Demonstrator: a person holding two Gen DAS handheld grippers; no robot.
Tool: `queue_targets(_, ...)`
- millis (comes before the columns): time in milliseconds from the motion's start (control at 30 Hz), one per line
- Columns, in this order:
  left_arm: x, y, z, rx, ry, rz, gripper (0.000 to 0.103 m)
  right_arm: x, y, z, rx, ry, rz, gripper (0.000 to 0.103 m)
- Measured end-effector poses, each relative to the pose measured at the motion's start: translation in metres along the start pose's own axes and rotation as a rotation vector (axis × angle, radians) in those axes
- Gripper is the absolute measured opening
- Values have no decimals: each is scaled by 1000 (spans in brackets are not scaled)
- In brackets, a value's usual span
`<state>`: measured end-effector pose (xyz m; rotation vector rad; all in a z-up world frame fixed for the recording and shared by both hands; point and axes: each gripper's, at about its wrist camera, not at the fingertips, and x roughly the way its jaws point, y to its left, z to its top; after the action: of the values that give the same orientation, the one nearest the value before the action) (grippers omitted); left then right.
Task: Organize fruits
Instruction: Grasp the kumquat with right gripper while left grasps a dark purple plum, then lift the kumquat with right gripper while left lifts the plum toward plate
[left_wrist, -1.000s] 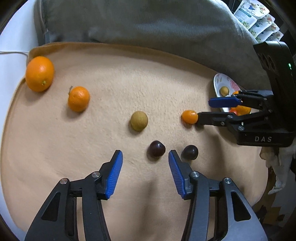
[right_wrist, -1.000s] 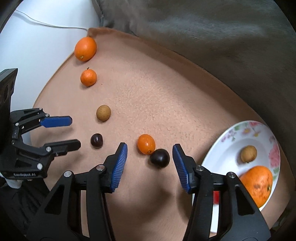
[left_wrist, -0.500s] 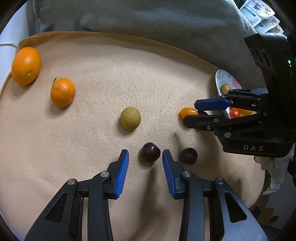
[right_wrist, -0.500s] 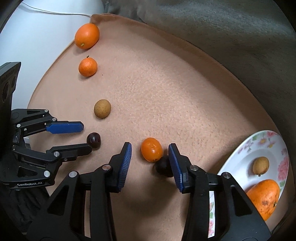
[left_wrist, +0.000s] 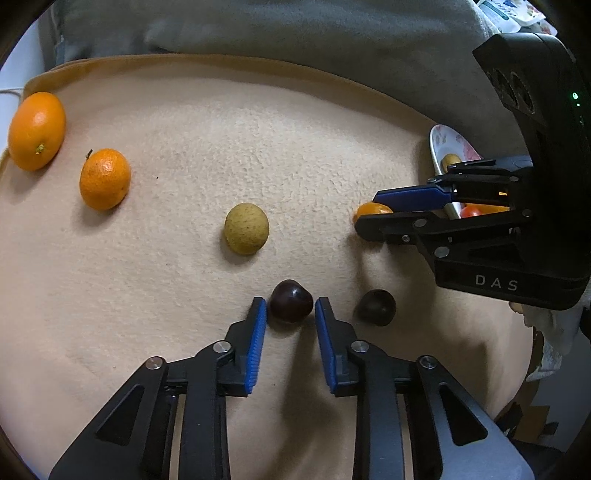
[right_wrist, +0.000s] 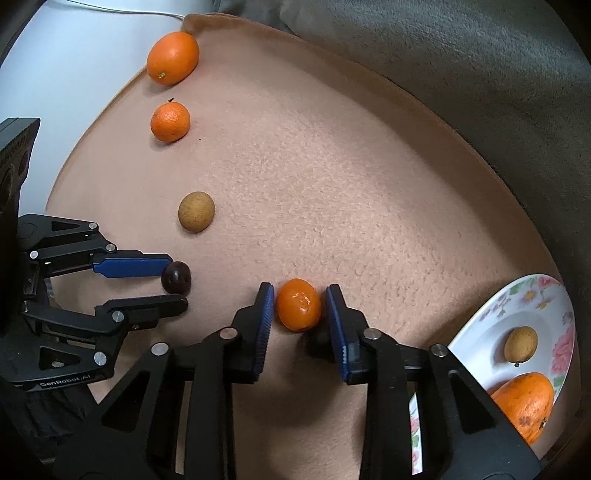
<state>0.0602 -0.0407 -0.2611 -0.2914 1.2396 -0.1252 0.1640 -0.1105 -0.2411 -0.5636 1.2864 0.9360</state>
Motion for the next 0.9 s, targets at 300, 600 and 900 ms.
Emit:
queue_targets(300,-2,0,0,0,-9,-2,22,-3,-3,0,22,-21,14,24)
queue_targets(600,-21,4,1,1,-30,2,22,-32,-17,-11,99,-96,37,24)
queue_targets(900,-34,-5,8,30,-54,5,22,-61,-28,-32,177,-173,42,23)
